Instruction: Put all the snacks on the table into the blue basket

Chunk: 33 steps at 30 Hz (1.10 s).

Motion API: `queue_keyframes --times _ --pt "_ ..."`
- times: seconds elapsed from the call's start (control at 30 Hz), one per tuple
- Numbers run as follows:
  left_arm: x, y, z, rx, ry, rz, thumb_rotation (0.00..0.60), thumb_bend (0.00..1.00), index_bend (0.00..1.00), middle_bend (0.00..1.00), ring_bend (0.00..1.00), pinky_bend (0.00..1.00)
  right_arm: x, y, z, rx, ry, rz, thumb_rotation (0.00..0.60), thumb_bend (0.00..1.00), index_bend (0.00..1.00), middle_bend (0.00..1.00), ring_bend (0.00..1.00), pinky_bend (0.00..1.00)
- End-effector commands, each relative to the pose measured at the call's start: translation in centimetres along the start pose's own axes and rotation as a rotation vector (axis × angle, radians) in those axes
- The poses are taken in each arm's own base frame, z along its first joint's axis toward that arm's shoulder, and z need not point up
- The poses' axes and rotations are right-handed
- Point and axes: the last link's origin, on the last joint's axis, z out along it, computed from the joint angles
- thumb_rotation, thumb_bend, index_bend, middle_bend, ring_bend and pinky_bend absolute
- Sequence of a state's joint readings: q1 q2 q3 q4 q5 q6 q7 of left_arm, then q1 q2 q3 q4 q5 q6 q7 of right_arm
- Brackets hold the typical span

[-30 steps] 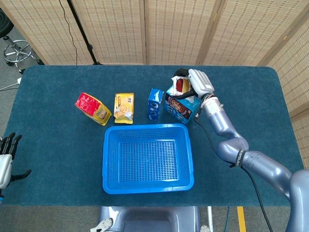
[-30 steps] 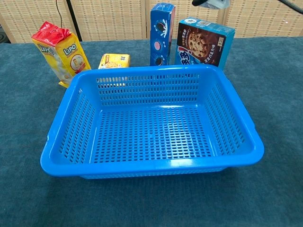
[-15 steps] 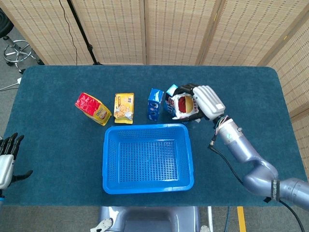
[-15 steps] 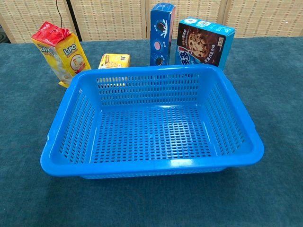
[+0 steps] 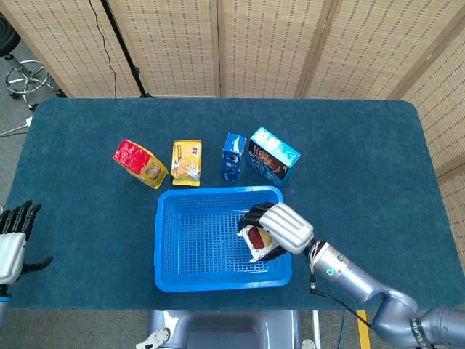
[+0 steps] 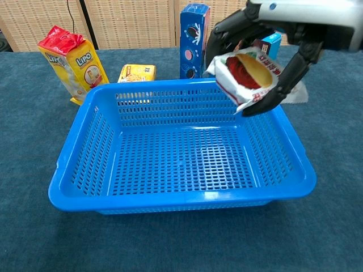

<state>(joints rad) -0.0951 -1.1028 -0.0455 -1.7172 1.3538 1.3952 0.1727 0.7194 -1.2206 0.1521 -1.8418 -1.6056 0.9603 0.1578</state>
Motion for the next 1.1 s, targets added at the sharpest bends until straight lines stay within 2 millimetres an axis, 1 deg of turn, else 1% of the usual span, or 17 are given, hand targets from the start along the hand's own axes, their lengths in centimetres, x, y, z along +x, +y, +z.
queue_keyframes --times 0.03,0.1,0.13,0.17,0.23,0.27,0.3,0.4,0.6,0.7,0.77,0.83,0.87,0.93,1.03,1.1 --pt "0.0 -0.1 0.0 0.002 -0.001 -0.001 0.6 0.0 0.0 0.0 0.0 0.0 -1.9 -0.1 1.0 -0.024 -0.028 0.022 0.6 0.13 0.36 0.49 0.35 0.39" --pt "0.0 -0.1 0.0 0.004 -0.002 -0.002 0.6 0.0 0.0 0.0 0.0 0.0 -2.6 0.0 1.3 -0.041 -0.07 0.045 0.6 0.07 0.25 0.39 0.28 0.35" --pt "0.0 -0.1 0.0 0.004 -0.003 -0.002 0.6 0.0 0.0 0.0 0.0 0.0 -3.0 0.0 1.3 -0.051 -0.112 0.056 0.6 0.03 0.15 0.27 0.18 0.28" --pt "-0.1 -0.2 0.0 0.004 -0.005 -0.003 0.6 0.0 0.0 0.0 0.0 0.0 -3.3 0.0 1.3 -0.061 -0.157 0.067 0.6 0.0 0.06 0.14 0.09 0.19" --pt "-0.1 -0.2 0.1 0.004 -0.006 -0.005 0.6 0.0 0.0 0.0 0.0 0.0 -3.3 -0.2 1.3 -0.071 -0.196 0.085 0.6 0.0 0.0 0.01 0.0 0.06" --pt "-0.1 -0.2 0.1 0.004 -0.007 -0.006 0.6 0.0 0.0 0.0 0.0 0.0 -3.2 -0.3 1.3 -0.074 -0.203 0.092 0.6 0.0 0.0 0.0 0.0 0.02" --pt "-0.1 -0.2 0.1 0.006 -0.007 -0.005 0.6 0.0 0.0 0.0 0.0 0.0 -3.1 -0.5 1.2 -0.075 -0.204 0.106 0.6 0.0 0.0 0.0 0.0 0.0" --pt "-0.1 -0.3 0.2 0.008 -0.012 -0.008 0.6 0.0 0.0 0.0 0.0 0.0 -2.3 -0.8 0.9 -0.077 -0.183 0.121 0.6 0.0 0.0 0.0 0.0 0.0" --pt "0.3 -0.2 1.0 -0.009 -0.003 -0.029 0.6 0.0 0.0 0.0 0.0 0.0 0.8 -0.7 -1.1 -0.093 -0.077 0.118 0.6 0.0 0.0 0.0 0.0 0.0" --pt "1.4 0.0 1.8 -0.044 0.035 -0.06 0.6 0.0 0.0 0.0 0.0 0.0 3.0 0.5 -3.4 -0.138 0.017 0.063 0.6 0.0 0.0 0.0 0.0 0.0" --pt "2.6 0.3 2.9 -0.091 0.073 -0.068 0.6 0.0 0.0 0.0 0.0 0.0 4.0 2.4 -6.3 -0.208 0.069 -0.02 0.6 0.0 0.0 0.0 0.0 0.0" --pt "3.3 0.5 3.6 -0.124 0.092 -0.067 0.6 0.0 0.0 0.0 0.0 0.0 4.3 3.5 -8.2 -0.253 0.089 -0.061 0.6 0.0 0.0 0.0 0.0 0.0" --pt "3.8 0.6 4.3 -0.147 0.106 -0.068 0.6 0.0 0.0 0.0 0.0 0.0 4.4 4.4 -9.7 -0.296 0.106 -0.091 0.6 0.0 0.0 0.0 0.0 0.0" --pt "4.4 0.8 5.2 -0.158 0.122 -0.065 0.6 0.0 0.0 0.0 0.0 0.0 4.3 5.2 -11.4 -0.343 0.12 -0.111 0.6 0.0 0.0 0.0 0.0 0.0" --pt "5.4 1.2 7.2 -0.172 0.14 -0.042 0.6 0.0 0.0 0.0 0.0 0.0 3.8 6.4 -14.6 -0.435 0.143 -0.082 0.6 0.0 0.0 0.0 0.0 0.0" --pt "6.0 2.0 8.8 -0.199 0.144 -0.021 0.6 0.0 0.0 0.0 0.0 0.0 3.5 7.1 -17.0 -0.492 0.159 -0.032 0.6 0.0 0.0 0.0 0.0 0.0"
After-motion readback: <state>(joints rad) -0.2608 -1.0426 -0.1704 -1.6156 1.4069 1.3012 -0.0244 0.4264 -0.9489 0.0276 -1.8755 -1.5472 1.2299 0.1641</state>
